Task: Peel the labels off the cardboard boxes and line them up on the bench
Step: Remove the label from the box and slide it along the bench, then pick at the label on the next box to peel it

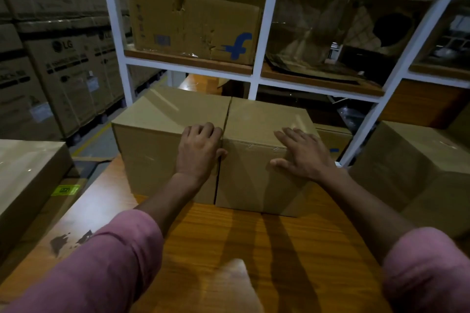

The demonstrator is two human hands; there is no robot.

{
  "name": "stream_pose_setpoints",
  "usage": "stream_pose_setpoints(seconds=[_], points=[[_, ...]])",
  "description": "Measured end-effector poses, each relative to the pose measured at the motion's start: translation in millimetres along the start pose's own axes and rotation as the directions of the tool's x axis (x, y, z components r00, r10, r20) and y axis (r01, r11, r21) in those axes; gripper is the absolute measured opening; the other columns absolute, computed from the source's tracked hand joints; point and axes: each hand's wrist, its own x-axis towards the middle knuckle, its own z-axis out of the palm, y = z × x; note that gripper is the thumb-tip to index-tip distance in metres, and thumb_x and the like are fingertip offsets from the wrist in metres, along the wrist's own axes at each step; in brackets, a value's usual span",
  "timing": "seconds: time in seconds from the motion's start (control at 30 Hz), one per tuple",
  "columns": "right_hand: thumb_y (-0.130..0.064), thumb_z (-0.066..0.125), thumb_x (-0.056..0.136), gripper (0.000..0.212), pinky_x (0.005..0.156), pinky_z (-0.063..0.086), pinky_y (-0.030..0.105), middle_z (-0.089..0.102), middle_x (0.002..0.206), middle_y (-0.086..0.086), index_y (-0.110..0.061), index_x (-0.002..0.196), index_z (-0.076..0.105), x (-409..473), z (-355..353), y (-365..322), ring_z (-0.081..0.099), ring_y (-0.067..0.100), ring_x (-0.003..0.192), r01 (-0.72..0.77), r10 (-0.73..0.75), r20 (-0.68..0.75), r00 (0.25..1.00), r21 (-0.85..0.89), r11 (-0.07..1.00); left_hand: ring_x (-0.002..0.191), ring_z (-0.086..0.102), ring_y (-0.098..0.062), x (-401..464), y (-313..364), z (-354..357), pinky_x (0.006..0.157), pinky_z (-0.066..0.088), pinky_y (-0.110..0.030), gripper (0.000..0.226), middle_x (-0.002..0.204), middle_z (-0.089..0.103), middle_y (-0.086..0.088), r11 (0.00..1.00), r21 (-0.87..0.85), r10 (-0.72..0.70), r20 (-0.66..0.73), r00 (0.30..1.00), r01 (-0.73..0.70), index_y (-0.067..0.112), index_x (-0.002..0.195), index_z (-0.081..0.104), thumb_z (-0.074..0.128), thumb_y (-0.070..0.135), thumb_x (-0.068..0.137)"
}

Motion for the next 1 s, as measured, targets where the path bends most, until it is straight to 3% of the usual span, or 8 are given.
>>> stream_pose_setpoints(seconds=[0.1, 0.2, 0.27, 0.37, 0.57, 0.9, 1.0], points=[[-0.085, 0.034, 0.087, 0.092, 0.123, 0.016, 0.050, 0.011, 0.171, 0.002, -0.037, 0.161, 0.008, -0.4, -6.5, -4.6, 0.013, 0.027, 0.157, 0.000, 0.000, 0.035, 0.999, -0.006, 1.000, 0.094, 0.059, -0.032, 5.2, -2.7, -6.8, 0.084, 0.051, -0.046, 0.051, 0.107, 0.063, -0.012, 1.000, 0.010, 0.021, 0.058, 0.998, -0.021, 0.010, 0.108, 0.060, 0.084, 0.041, 0.075], [-0.082, 0.040, 0.087, 0.094, 0.124, 0.009, 0.053, 0.007, 0.172, 0.002, -0.036, 0.162, 0.008, 1.7, -16.5, -8.7, 0.007, 0.027, 0.157, 0.011, -0.022, 0.078, 0.997, 0.142, 0.990, 0.105, 0.057, -0.031, 11.2, -1.1, -17.6, 0.091, 0.050, -0.046, 0.061, 0.118, 0.059, -0.013, 1.000, 0.020, 0.021, 0.142, 0.990, -0.024, 0.011, 0.120, 0.056, 0.077, 0.052, 0.080], [-0.076, 0.040, 0.093, 0.087, 0.125, 0.008, 0.052, 0.011, 0.171, 0.004, -0.031, 0.162, 0.013, -0.5, -24.3, -11.8, 0.009, 0.027, 0.157, -0.006, 0.002, 0.013, 1.000, 0.253, 0.967, 0.114, 0.055, -0.032, 14.4, 5.4, -23.4, 0.098, 0.045, -0.046, 0.067, 0.124, 0.057, -0.014, 0.998, 0.052, 0.009, 0.156, 0.988, -0.018, 0.010, 0.125, 0.055, 0.068, 0.061, 0.083], [-0.065, 0.039, 0.100, 0.073, 0.124, 0.016, 0.051, 0.028, 0.166, 0.006, -0.025, 0.159, 0.027, -18.2, -33.1, -17.7, 0.021, 0.028, 0.154, -0.027, 0.088, -0.175, 0.981, 0.326, 0.945, 0.126, 0.048, -0.036, 13.8, 32.9, -32.8, 0.104, 0.040, -0.050, 0.068, 0.130, 0.056, -0.018, 0.996, 0.059, 0.058, 0.070, 0.996, -0.062, 0.008, 0.128, 0.056, 0.059, 0.064, 0.089], [-0.055, 0.044, 0.101, 0.057, 0.115, 0.033, 0.051, 0.052, 0.147, 0.002, -0.023, 0.147, 0.044, -88.2, -23.1, -0.8, 0.042, 0.022, 0.140, -0.071, 0.208, -0.318, 0.925, 0.392, 0.917, 0.138, 0.040, -0.036, 0.4, 142.8, -36.3, 0.116, 0.033, -0.056, 0.056, 0.140, 0.052, -0.017, 0.952, -0.144, 0.273, -0.006, 0.962, -0.271, 0.010, 0.133, 0.053, 0.054, 0.048, 0.093], [-0.061, 0.035, 0.095, 0.064, 0.104, 0.040, 0.047, 0.060, 0.141, 0.002, -0.022, 0.141, 0.054, -212.7, 15.7, 125.0, 0.051, 0.025, 0.131, -0.340, 0.473, -0.247, 0.846, 0.434, 0.835, 0.144, 0.034, -0.033, -1.9, 328.5, -22.5, 0.120, 0.029, -0.053, 0.060, 0.147, 0.049, -0.014, 0.873, -0.311, 0.419, 0.085, 0.904, -0.375, 0.011, 0.141, 0.049, 0.058, 0.044, 0.092], [-0.059, 0.036, 0.093, 0.064, 0.102, 0.042, 0.047, 0.063, 0.136, 0.005, -0.019, 0.138, 0.058, -236.2, 18.8, 163.0, 0.055, 0.027, 0.128, -0.387, 0.521, -0.254, 0.815, 0.431, 0.815, 0.149, 0.027, -0.032, 5.7, 375.1, -19.8, 0.122, 0.023, -0.054, 0.063, 0.154, 0.040, -0.013, 0.852, -0.346, 0.460, 0.135, 0.878, -0.393, 0.012, 0.147, 0.040, 0.053, 0.047, 0.097]])
